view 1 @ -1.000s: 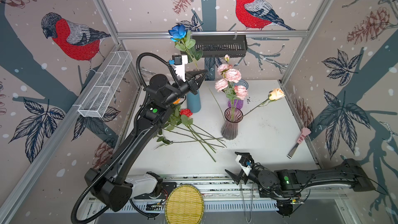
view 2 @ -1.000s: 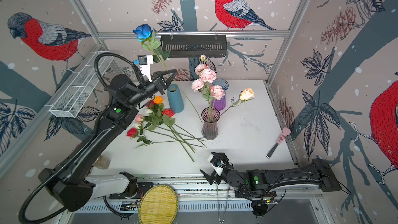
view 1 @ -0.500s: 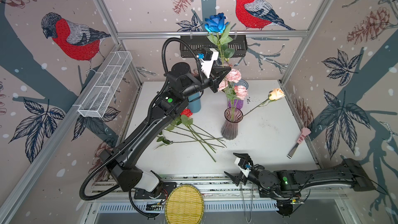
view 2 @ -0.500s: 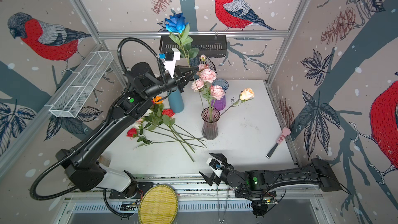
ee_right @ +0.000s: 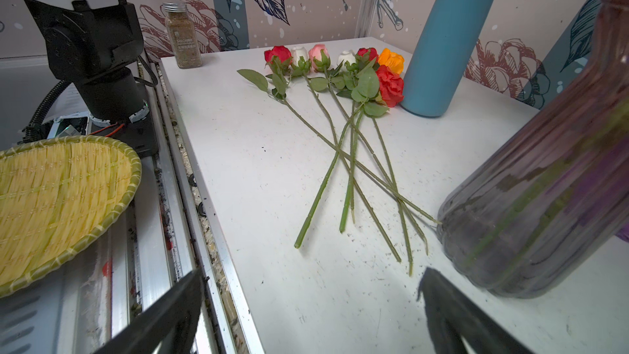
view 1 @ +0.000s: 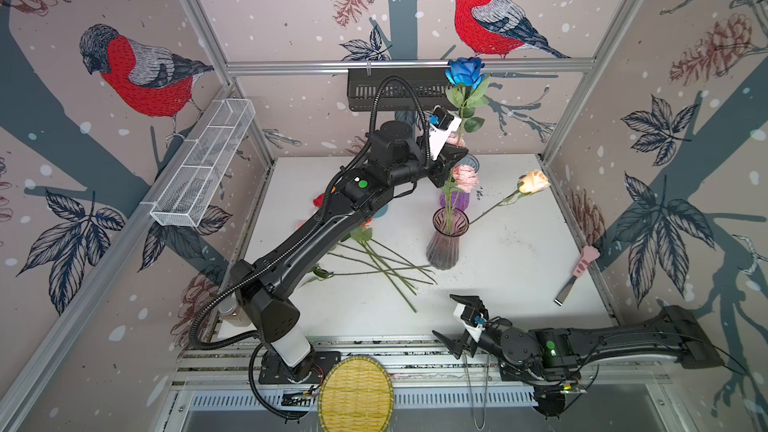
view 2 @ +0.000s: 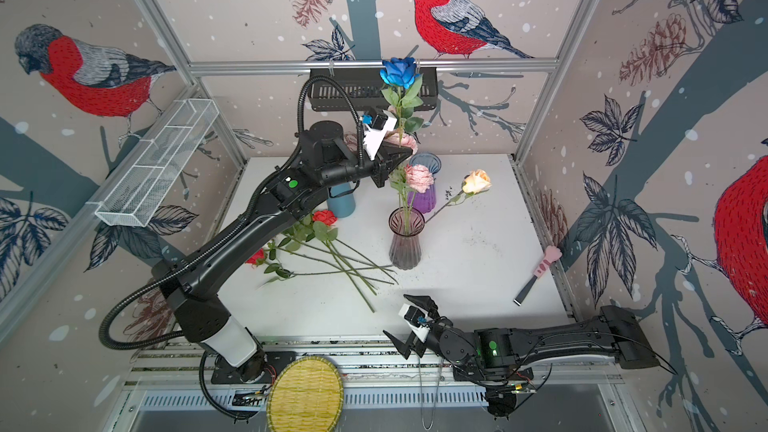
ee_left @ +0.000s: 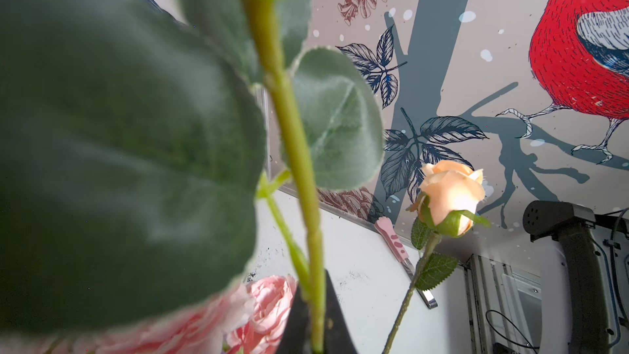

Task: Arrange the flowers into the vase
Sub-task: 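Carry the blue rose with the left gripper over the pink vase, then lower the blue rose stem into the pink vase and open the left gripper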

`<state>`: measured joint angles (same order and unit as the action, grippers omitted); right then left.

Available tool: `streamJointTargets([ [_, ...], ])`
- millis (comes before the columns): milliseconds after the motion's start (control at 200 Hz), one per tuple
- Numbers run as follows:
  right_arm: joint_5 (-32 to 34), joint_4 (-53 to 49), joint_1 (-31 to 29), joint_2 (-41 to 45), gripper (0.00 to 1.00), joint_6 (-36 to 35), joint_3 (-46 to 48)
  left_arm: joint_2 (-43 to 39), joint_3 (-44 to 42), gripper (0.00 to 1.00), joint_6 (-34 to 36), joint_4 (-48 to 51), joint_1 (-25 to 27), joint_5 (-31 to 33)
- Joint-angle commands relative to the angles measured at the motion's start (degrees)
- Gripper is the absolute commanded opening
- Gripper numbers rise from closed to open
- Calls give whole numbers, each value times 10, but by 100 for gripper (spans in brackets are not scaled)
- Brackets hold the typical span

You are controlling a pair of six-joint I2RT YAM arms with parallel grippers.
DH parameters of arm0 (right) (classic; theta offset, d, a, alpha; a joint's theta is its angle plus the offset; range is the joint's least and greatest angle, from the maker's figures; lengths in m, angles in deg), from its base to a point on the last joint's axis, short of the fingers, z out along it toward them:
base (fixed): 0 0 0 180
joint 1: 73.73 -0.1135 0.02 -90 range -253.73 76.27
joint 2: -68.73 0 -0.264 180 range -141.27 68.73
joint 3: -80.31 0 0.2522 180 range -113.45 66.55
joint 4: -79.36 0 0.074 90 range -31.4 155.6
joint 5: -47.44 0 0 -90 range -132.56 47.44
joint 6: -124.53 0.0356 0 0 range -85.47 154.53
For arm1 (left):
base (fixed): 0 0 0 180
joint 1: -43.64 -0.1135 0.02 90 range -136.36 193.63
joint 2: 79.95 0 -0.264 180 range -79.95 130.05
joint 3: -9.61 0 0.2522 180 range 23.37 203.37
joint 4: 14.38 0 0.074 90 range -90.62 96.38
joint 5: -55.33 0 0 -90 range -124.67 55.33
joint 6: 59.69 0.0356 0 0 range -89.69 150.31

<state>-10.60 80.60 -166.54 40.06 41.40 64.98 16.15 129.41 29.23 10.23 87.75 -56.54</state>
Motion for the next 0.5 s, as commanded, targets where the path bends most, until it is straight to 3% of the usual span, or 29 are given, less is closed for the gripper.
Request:
streamJointTargets([
  [0,8,14,-1,3,100,-6,2,16,16,0,13,27,3,3],
  [495,6,9,-3,29,100,-8,6,60,19,0,59,65,47,41],
])
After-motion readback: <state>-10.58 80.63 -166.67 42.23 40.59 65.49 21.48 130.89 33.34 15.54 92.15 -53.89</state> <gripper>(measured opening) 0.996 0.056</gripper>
